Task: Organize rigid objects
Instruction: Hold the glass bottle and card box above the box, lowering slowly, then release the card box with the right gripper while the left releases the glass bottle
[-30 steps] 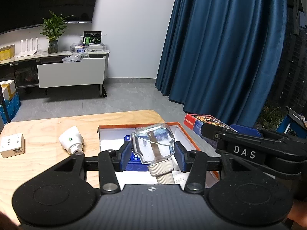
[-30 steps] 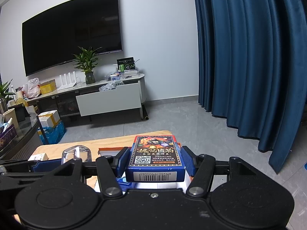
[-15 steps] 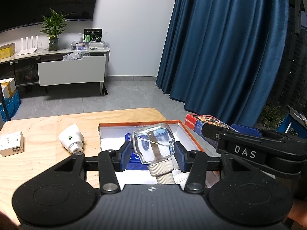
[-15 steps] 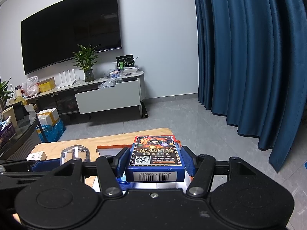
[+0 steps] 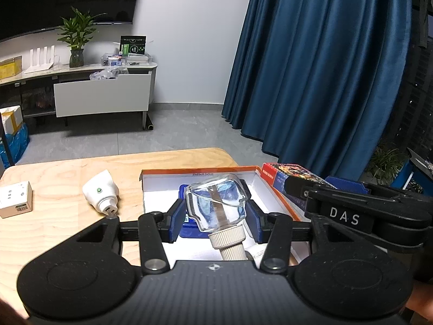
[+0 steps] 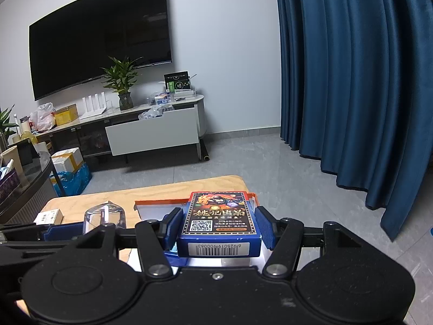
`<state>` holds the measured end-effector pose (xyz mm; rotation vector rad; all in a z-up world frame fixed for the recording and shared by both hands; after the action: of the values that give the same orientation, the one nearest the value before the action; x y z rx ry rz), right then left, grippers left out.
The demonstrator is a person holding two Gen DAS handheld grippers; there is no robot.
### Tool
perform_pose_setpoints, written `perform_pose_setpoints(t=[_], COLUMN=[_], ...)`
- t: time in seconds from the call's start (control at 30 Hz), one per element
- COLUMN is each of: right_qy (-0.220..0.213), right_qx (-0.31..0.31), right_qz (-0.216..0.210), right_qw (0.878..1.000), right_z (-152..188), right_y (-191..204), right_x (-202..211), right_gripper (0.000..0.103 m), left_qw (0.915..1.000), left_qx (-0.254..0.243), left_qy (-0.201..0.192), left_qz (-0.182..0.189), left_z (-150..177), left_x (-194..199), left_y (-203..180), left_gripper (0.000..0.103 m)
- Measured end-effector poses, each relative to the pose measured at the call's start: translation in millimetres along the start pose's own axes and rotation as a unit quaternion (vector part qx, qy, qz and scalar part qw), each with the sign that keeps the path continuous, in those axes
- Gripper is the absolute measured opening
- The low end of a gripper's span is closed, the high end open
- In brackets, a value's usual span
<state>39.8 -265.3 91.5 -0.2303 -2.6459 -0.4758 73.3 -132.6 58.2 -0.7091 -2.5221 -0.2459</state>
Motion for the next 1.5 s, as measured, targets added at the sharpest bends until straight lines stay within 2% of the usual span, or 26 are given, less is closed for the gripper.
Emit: perform_pose_setpoints(t=[0.67, 1.03, 1.07, 1.1, 1.3, 1.5], right_qy=[0.026, 0.041, 0.039, 0.037, 0.02, 0.012], right_qx=[-0.001, 0.001, 0.001, 0.001, -0.01, -0.02], right_qz=[0.005, 0.01, 0.012, 0.012, 0.021, 0.031], right_qw=[1.0, 0.999, 0.999, 0.999, 1.0, 0.999], right_z=[0.7, -3.3, -3.2, -3.6, -3.7, -2.6], right_y=[-2.9, -5.9, -7.0, -8.1, -21.6, -38.5], right_x=[-26.9, -63.4, -64.6, -64.7, -48.8, -27.0], right_gripper=[0.071, 0.071, 0.074, 0.078, 0.079, 0.081], left_qw=[0.9998, 0.9995, 0.9995, 0.9995, 0.9993, 0.9989], left_qx=[0.006, 0.006, 0.006, 0.005, 0.002, -0.006], left_qy=[0.018, 0.03, 0.031, 0.031, 0.038, 0.041], left_qz=[0.0, -0.005, -0.005, -0.005, -0.001, 0.019], left_z=[3.1, 5.4, 5.7, 5.9, 7.1, 2.3], left_x=[-12.5, -24.1, -25.0, -25.3, -33.1, -49.2], left_y=[4.2, 8.2, 8.6, 9.0, 7.3, -0.2], left_gripper=[0.049, 0.049, 0.049, 0.049, 0.049, 0.049])
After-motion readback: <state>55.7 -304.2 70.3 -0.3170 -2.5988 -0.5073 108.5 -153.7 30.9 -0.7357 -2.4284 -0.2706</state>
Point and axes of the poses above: each gripper's, at about its wrist camera, not at the fingertips, and x roughly against the way its jaws point, y to its left, z to its underside, the point moved 2 cm from there along -x, roughly the way its jaws point, and after that the axes turned 14 degrees about -x, right-handed, at the moved point
